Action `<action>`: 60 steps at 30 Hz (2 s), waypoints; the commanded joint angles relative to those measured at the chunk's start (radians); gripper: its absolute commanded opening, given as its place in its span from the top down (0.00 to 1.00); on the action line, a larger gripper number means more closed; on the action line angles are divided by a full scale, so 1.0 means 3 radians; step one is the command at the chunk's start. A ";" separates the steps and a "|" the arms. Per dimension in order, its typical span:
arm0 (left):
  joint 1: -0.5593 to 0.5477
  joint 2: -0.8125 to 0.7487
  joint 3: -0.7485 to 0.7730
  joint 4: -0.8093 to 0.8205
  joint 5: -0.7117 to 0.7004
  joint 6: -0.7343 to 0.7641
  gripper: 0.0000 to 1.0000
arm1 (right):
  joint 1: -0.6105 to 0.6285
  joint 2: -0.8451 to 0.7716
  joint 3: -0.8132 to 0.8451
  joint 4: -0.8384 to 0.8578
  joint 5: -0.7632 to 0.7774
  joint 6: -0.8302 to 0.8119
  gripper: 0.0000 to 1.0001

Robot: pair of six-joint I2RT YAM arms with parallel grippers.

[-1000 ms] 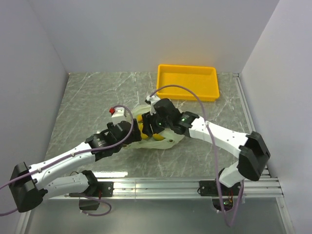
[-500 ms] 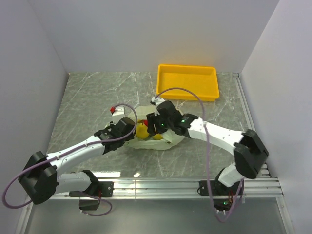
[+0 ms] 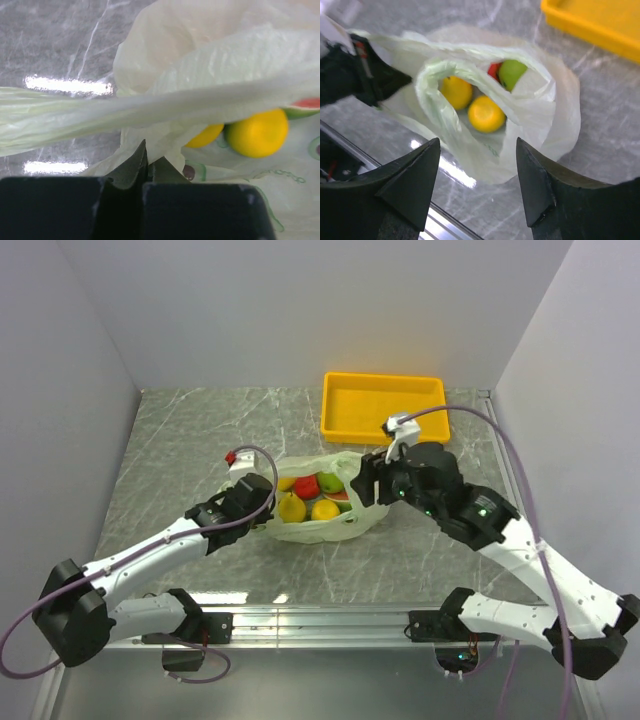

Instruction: Untie the knot of the plastic bag and take out the fruit

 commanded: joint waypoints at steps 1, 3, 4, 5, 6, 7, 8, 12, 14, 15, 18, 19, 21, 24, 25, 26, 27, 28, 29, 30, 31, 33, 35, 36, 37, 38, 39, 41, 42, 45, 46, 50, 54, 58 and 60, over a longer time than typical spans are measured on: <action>0.0017 -0.0153 0.0203 -0.0057 0.0065 0.0044 1.00 | 0.0075 -0.0049 0.0489 -0.0017 -0.0107 -0.0086 0.31; 0.0017 -0.0163 0.0193 -0.0057 0.0070 0.0038 1.00 | 0.0121 0.0018 0.0653 -0.0062 0.0096 -0.0055 0.31; 0.0017 -0.0173 0.0172 -0.0057 0.0086 0.0028 0.99 | 0.0141 0.0084 0.0831 -0.0108 0.0255 -0.0060 0.31; 0.0017 -0.0168 0.0162 -0.0067 0.0091 0.0018 1.00 | 0.0157 0.0115 0.0909 -0.0119 0.0347 -0.0110 0.31; 0.0017 -0.0168 0.0147 -0.0067 0.0096 -0.0002 1.00 | 0.0167 0.0136 0.0970 -0.0053 0.0318 -0.0136 0.31; 0.0017 -0.0178 0.0141 -0.0072 0.0111 -0.0013 0.99 | 0.0182 0.0166 0.1032 0.0034 0.0196 -0.0157 0.31; 0.0017 -0.0194 0.0126 -0.0072 0.0121 -0.0023 0.99 | 0.0182 0.0192 0.1037 0.0252 0.0048 -0.0157 0.31; 0.0017 -0.0255 -0.0001 -0.0042 0.0132 -0.0089 1.00 | 0.0325 0.0687 0.1180 0.0403 -0.0805 -0.0085 0.31; 0.0017 -0.0260 -0.0048 -0.0011 0.0147 -0.0115 1.00 | 0.0417 0.1091 0.1196 0.0433 -0.0960 -0.0040 0.31; 0.0017 -0.0255 -0.0088 -0.0001 0.0162 -0.0135 0.99 | 0.0423 0.1193 0.1145 0.0580 -0.1052 0.0047 0.32; 0.0017 -0.0265 -0.0099 0.0025 0.0234 -0.0176 1.00 | 0.0423 0.1414 0.0640 0.1189 -0.1278 0.0293 0.32; 0.0012 -0.0286 -0.0104 0.0035 0.0244 -0.0187 0.99 | 0.0428 0.1515 0.0441 0.1266 -0.1232 0.0344 0.32; 0.0017 -0.0296 -0.0104 -0.0001 0.0234 -0.0217 1.00 | 0.0423 0.1623 0.0292 0.1415 -0.1105 0.0334 0.33; 0.0017 -0.0286 -0.0069 -0.0077 0.0229 -0.0258 0.99 | 0.0423 0.1874 0.0087 0.1548 -0.0900 0.0222 0.33; 0.0012 -0.0266 -0.0063 -0.0088 0.0244 -0.0263 0.99 | 0.0423 0.2006 0.0066 0.1563 -0.0844 0.0191 0.33; 0.0012 -0.0250 -0.0048 -0.0083 0.0275 -0.0243 1.00 | 0.0428 0.2058 0.0051 0.1665 -0.0711 0.0170 0.33; 0.0017 -0.0230 -0.0023 -0.0088 0.0290 -0.0243 0.99 | 0.0423 0.2104 0.0030 0.1737 -0.0619 0.0160 0.33; 0.0012 -0.0184 -0.0012 -0.0083 0.0316 -0.0233 0.99 | 0.0423 0.2185 -0.0021 0.1813 -0.0532 0.0160 0.33; 0.0017 -0.0158 0.0003 -0.0088 0.0321 -0.0217 0.99 | 0.0413 0.2232 -0.0036 0.1946 -0.0303 0.0170 0.33; 0.0017 -0.0138 0.0049 -0.0113 0.0316 -0.0217 1.00 | 0.0402 0.2318 -0.0047 0.1998 -0.0215 0.0180 0.33; 0.0017 -0.0097 0.0070 -0.0129 0.0290 -0.0212 1.00 | 0.0382 0.2370 -0.0042 0.2033 -0.0148 0.0196 0.32; 0.0017 -0.0071 0.0131 -0.0149 0.0270 -0.0202 1.00 | 0.0351 0.2457 -0.0042 0.2212 0.0020 0.0221 0.32; 0.0017 -0.0046 0.0157 -0.0175 0.0229 -0.0187 1.00 | 0.0310 0.2580 -0.0036 0.2345 0.0026 0.0216 0.32; 0.0017 -0.0041 0.0182 -0.0185 0.0214 -0.0177 0.99 | 0.0300 0.2621 -0.0016 0.2356 0.0036 0.0211 0.32; 0.0012 -0.0025 0.0192 -0.0200 0.0208 -0.0176 0.99 | 0.0300 0.2727 0.0055 0.2351 0.0052 0.0196 0.32; 0.0012 -0.0020 0.0203 -0.0200 0.0188 -0.0171 1.00 | 0.0300 0.2774 0.0091 0.2341 0.0067 0.0186 0.32; 0.0017 -0.0010 0.0203 -0.0205 0.0188 -0.0171 1.00 | 0.0295 0.2820 0.0117 0.2351 0.0077 0.0186 0.32; 0.0017 0.0021 0.0208 -0.0205 0.0183 -0.0176 0.99 | 0.0285 0.2938 0.0158 0.2392 0.0047 0.0186 0.32; 0.0017 0.0036 0.0208 -0.0200 0.0183 -0.0176 0.99 | 0.0290 0.2973 0.0168 0.2392 0.0062 0.0191 0.32; 0.0017 0.0077 0.0223 -0.0195 0.0188 -0.0187 0.99 | 0.0275 0.3055 0.0122 0.2519 0.0103 0.0227 0.36; 0.0017 0.0087 0.0223 -0.0195 0.0188 -0.0182 0.99 | 0.0269 0.3066 0.0072 0.2560 0.0088 0.0227 0.39; 0.0017 0.0108 0.0228 -0.0210 0.0127 -0.0171 0.99 | 0.0264 0.2989 -0.0046 0.2688 0.0037 0.0150 0.68; 0.0063 0.0123 0.0228 -0.0200 0.0070 -0.0141 0.99 | 0.0264 0.2612 -0.0235 0.2632 -0.0035 0.0058 1.00; 0.0221 0.0138 0.0218 -0.0124 0.0091 -0.0069 1.00 | 0.0264 0.2157 -0.0455 0.2540 -0.0244 0.0022 1.00; 0.0282 0.0169 0.0233 -0.0103 0.0101 -0.0013 0.99 | 0.0264 0.1871 -0.0562 0.2458 -0.0316 0.0037 1.00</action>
